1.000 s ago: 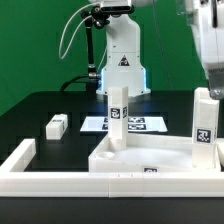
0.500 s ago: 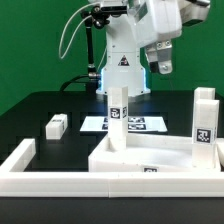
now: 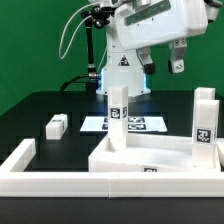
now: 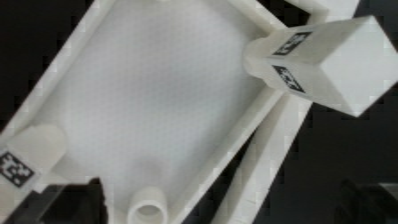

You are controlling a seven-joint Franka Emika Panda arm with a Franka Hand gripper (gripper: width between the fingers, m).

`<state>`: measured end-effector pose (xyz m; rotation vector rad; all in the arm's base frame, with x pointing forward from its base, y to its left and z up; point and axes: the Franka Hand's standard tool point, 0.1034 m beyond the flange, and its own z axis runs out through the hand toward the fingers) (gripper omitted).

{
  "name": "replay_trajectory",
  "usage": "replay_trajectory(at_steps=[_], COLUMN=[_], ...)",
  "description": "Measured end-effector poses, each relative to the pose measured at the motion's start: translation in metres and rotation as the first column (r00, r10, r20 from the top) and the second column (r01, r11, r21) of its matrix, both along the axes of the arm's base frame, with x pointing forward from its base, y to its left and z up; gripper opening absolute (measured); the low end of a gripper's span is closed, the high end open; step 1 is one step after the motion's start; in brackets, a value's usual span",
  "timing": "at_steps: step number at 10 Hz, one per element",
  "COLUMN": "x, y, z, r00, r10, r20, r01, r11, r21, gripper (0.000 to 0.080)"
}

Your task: Assemble desk

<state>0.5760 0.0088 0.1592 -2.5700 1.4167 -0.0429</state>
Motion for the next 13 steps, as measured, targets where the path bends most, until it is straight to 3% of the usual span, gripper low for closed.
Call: replay_trajectory(at_steps=[3,4,5,6,9,10,11,13], x=[-0.037,-0.045,-0.043,-0.045,-0.046,-0.051,-0.058,-0.079], y=[-0.089,-0.119,-0.137,-0.142,-0.139,-0.14,-0.149,-0.175], z=[-0.024,-0.037,-0.04,-0.043,-0.044,-0.051,-0.068,-0.092], r00=[0.924,0.881,0.865,0.834,0.832,0.809,0.768,0.672], r10=[0.381,0.474,0.502,0.552,0.554,0.587,0.634,0.727], r20=[0.023,0.009,0.005,0.003,-0.006,-0.029,-0.091,-0.143], r01=[-0.378,-0.471,-0.498,-0.547,-0.552,-0.588,-0.64,-0.731], r11=[0.922,0.876,0.859,0.827,0.828,0.805,0.767,0.681], r21=[-0.086,-0.104,-0.118,-0.125,-0.096,-0.083,-0.048,0.028], gripper=[0.0649,0.0649,0.0649,0.0649,0.0649,0.0649,0.0649,0.0649])
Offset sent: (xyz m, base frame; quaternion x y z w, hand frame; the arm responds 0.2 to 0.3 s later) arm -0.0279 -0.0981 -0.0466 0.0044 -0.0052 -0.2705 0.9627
